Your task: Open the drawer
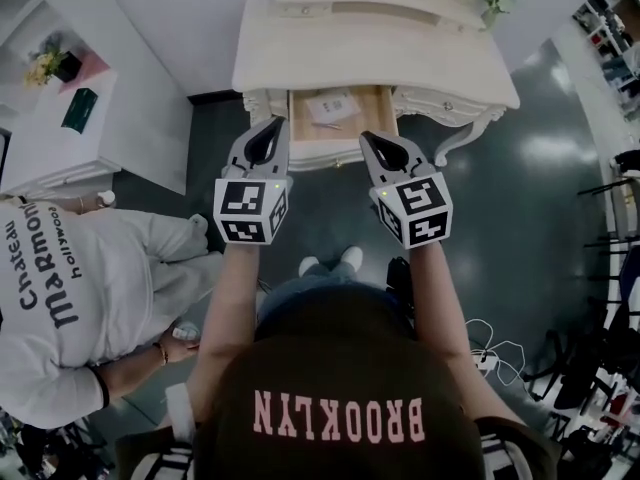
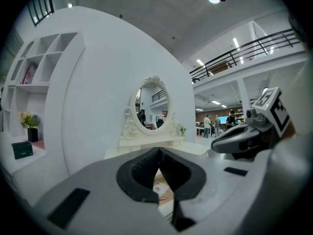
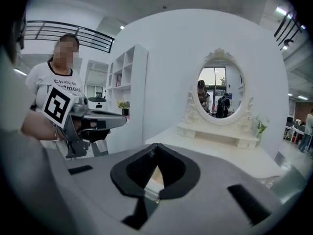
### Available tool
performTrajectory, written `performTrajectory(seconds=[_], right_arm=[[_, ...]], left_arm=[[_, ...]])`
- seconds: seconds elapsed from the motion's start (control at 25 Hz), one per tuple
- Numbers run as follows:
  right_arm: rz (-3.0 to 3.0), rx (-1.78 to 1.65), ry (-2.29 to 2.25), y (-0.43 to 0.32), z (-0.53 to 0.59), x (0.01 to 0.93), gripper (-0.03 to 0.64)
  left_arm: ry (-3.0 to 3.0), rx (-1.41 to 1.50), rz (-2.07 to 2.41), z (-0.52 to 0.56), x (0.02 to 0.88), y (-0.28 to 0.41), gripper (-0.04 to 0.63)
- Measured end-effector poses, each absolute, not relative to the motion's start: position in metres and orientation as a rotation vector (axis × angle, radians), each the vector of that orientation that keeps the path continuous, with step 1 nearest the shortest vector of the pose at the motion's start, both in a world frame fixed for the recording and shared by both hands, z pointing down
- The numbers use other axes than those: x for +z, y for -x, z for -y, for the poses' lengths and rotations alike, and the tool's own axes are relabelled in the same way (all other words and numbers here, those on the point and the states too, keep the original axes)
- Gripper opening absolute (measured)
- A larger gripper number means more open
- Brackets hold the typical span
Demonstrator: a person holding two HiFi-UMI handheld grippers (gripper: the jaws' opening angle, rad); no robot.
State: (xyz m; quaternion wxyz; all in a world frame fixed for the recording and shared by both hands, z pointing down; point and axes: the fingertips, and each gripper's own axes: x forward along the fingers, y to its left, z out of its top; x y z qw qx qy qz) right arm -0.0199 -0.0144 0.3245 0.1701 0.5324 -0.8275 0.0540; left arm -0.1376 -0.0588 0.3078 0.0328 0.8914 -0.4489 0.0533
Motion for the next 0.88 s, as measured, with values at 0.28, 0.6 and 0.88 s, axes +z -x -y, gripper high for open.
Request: performTrajectory(seconds=[0.28,0.6,0.88], right_arm=[[2.443,0.026,-1.655,0.011,0.018,0.273,-0.003],[2.439,-0.112,-1.843,-0.017,0.016,0.228,-0.003],[2.417,-0.145,-1.869,-0.031,0.011,0.22,-0.003]], left_arm=[[-2.814,0.071,1.385,0.064,0.271,0.128,-0.002],[-2.886,-0.018,1.412,0.067,0.235,0.121,-0.002],[-2.905,-0.043,1.428,0.065,0.225,0.121,-0.002]])
